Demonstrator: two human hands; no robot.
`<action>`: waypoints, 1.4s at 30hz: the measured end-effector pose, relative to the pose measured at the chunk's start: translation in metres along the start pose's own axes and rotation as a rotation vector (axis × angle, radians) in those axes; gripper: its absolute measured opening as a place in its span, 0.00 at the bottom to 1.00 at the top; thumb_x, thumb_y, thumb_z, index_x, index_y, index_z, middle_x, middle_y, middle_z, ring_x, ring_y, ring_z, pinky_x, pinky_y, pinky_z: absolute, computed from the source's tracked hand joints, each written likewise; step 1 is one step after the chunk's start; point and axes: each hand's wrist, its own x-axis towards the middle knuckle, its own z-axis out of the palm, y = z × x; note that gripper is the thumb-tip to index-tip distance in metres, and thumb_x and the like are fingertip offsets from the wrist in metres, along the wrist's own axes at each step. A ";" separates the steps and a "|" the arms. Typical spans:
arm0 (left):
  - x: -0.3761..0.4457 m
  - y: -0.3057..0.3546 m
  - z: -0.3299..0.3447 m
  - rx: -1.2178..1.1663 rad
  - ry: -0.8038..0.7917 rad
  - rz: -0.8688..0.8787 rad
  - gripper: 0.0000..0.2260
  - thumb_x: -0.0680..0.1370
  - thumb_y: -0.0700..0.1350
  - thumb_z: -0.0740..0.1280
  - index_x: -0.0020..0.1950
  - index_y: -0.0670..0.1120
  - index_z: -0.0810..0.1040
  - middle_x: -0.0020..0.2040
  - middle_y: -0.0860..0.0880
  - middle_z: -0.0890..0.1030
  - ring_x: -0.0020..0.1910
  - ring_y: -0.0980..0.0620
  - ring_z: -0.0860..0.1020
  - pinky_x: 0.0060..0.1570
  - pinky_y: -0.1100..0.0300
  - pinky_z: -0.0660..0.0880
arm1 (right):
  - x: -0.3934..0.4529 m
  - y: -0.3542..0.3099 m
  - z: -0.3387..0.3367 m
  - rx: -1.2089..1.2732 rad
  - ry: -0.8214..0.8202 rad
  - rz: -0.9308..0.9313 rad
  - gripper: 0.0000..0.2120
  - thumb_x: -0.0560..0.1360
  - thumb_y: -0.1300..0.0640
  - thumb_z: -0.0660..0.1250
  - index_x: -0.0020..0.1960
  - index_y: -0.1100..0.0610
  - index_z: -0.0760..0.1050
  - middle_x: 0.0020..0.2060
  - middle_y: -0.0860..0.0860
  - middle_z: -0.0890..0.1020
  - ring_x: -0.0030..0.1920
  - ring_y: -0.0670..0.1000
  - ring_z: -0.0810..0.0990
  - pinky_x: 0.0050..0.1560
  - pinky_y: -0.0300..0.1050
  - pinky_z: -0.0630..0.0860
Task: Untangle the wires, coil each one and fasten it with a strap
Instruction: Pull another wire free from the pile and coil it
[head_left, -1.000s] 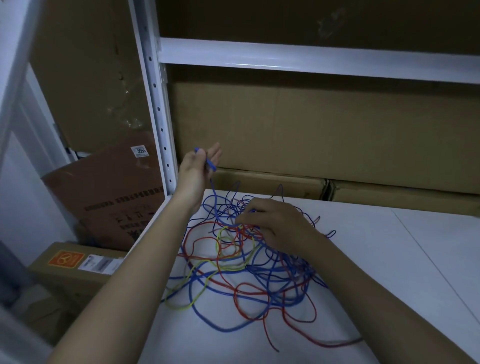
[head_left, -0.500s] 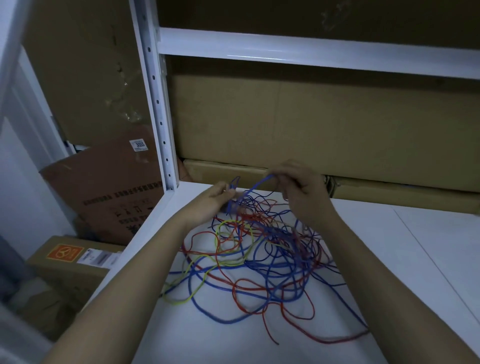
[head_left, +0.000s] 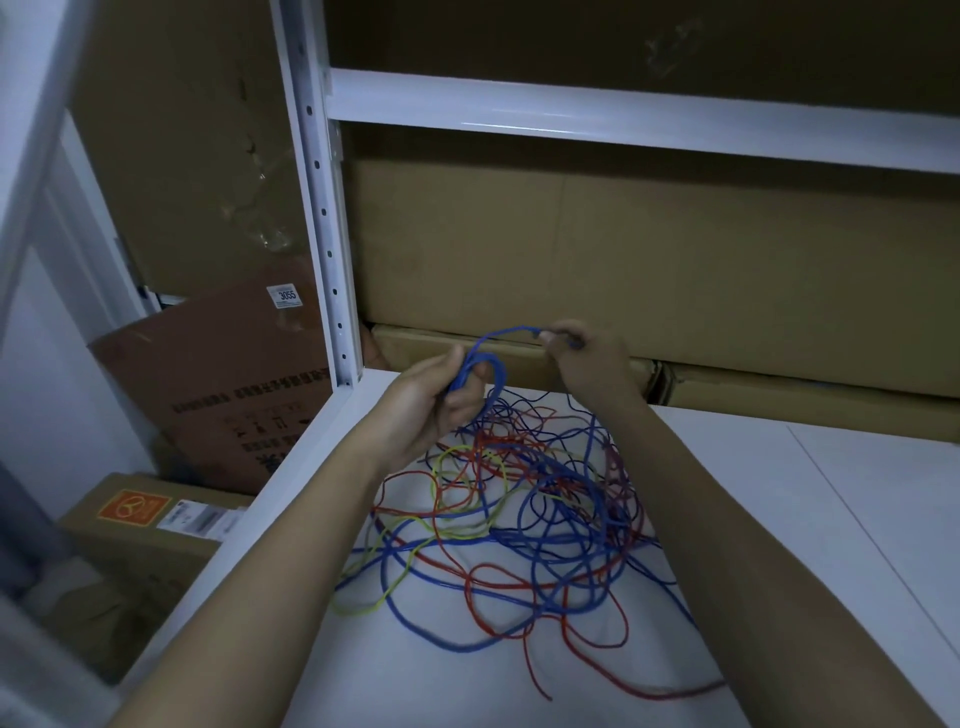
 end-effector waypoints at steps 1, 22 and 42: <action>0.001 0.002 0.000 -0.062 0.020 0.027 0.15 0.84 0.48 0.48 0.45 0.42 0.69 0.27 0.53 0.63 0.25 0.57 0.61 0.29 0.66 0.62 | -0.002 0.000 0.001 -0.013 -0.052 0.016 0.10 0.80 0.56 0.63 0.55 0.59 0.79 0.36 0.51 0.80 0.39 0.47 0.77 0.43 0.37 0.74; 0.024 0.023 0.010 -0.157 0.349 0.261 0.16 0.85 0.44 0.46 0.43 0.43 0.66 0.26 0.53 0.68 0.27 0.55 0.69 0.34 0.65 0.70 | 0.001 -0.069 -0.037 0.489 0.198 -0.103 0.13 0.82 0.57 0.57 0.45 0.50 0.77 0.23 0.41 0.66 0.24 0.40 0.62 0.26 0.35 0.59; 0.020 -0.003 0.008 0.370 0.434 0.329 0.10 0.85 0.42 0.49 0.49 0.46 0.67 0.43 0.52 0.81 0.40 0.63 0.80 0.43 0.71 0.73 | -0.077 0.012 0.031 -0.543 -0.258 -0.749 0.10 0.76 0.60 0.67 0.55 0.61 0.81 0.37 0.56 0.83 0.36 0.57 0.80 0.31 0.45 0.75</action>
